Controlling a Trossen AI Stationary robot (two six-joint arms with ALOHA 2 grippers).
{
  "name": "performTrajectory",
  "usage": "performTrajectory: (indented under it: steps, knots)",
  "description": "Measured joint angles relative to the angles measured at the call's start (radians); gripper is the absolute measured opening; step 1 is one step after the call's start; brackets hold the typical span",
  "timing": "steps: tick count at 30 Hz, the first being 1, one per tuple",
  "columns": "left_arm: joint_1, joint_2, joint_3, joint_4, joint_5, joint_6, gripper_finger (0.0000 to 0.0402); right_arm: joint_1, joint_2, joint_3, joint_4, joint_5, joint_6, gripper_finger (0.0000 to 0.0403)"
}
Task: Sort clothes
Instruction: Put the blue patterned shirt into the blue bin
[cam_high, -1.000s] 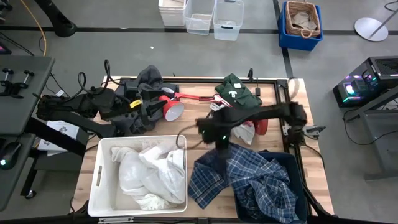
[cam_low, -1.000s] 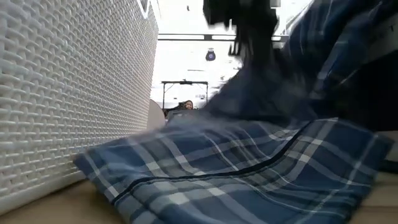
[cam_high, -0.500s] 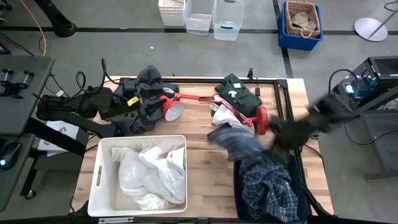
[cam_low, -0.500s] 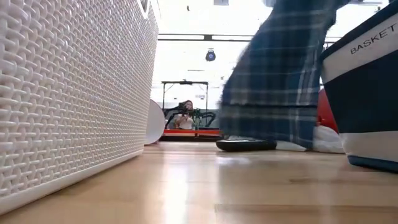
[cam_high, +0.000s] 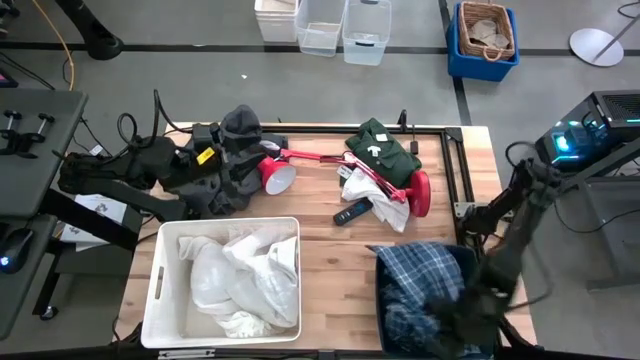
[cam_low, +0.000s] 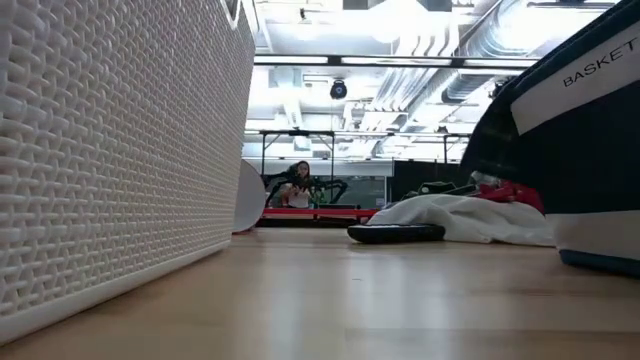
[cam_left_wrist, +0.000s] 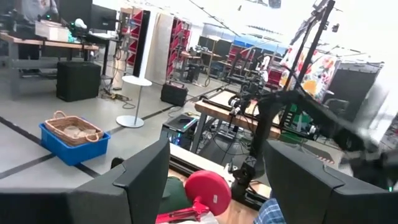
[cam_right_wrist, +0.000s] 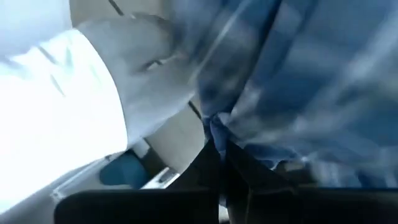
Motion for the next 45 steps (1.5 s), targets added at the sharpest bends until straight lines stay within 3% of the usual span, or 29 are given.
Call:
performTrajectory:
  steps: [3, 8, 17, 21, 27, 34, 37, 40, 45]
  knots:
    - [0.012, 0.000, 0.000, 0.000, 0.000, -0.005, 0.0248, -0.077, 0.044, -0.124, 0.149, -0.094, -0.044, 0.0000]
    - [0.018, 0.000, 0.000, -0.002, 0.001, -0.033, 0.0248, -0.146, 0.146, -0.267, 0.153, -0.346, -0.160, 0.0000]
    - [0.018, 0.000, 0.000, -0.007, 0.002, -0.034, 0.0248, -0.199, 0.300, -0.427, 0.291, -0.377, -0.140, 0.0022]
    - [0.018, 0.000, 0.000, -0.010, 0.002, -0.035, 0.0248, -0.209, 0.310, -0.407, 0.297, -0.429, -0.178, 0.0057]
    - [0.018, 0.000, 0.000, -0.025, 0.002, -0.034, 0.0248, -0.187, 0.208, -0.293, 0.253, -0.459, -0.197, 0.0130]
    - [0.018, 0.000, 0.000, -0.088, 0.002, -0.035, 0.0248, -0.176, 0.077, -0.083, 0.019, -0.492, -0.206, 0.0194]
    - [0.018, 0.000, 0.000, -0.095, 0.002, -0.035, 0.0248, -0.196, 0.035, 0.003, -0.095, -0.483, -0.235, 0.0203]
    - [0.018, 0.000, 0.000, -0.089, 0.002, -0.035, 0.0248, -0.254, -0.004, 0.082, -0.196, -0.405, -0.294, 0.0204]
    - [0.018, 0.006, 0.000, -0.089, 0.015, -0.042, 0.0248, -0.455, -0.016, 0.186, -0.310, -0.075, -0.592, 0.0204]
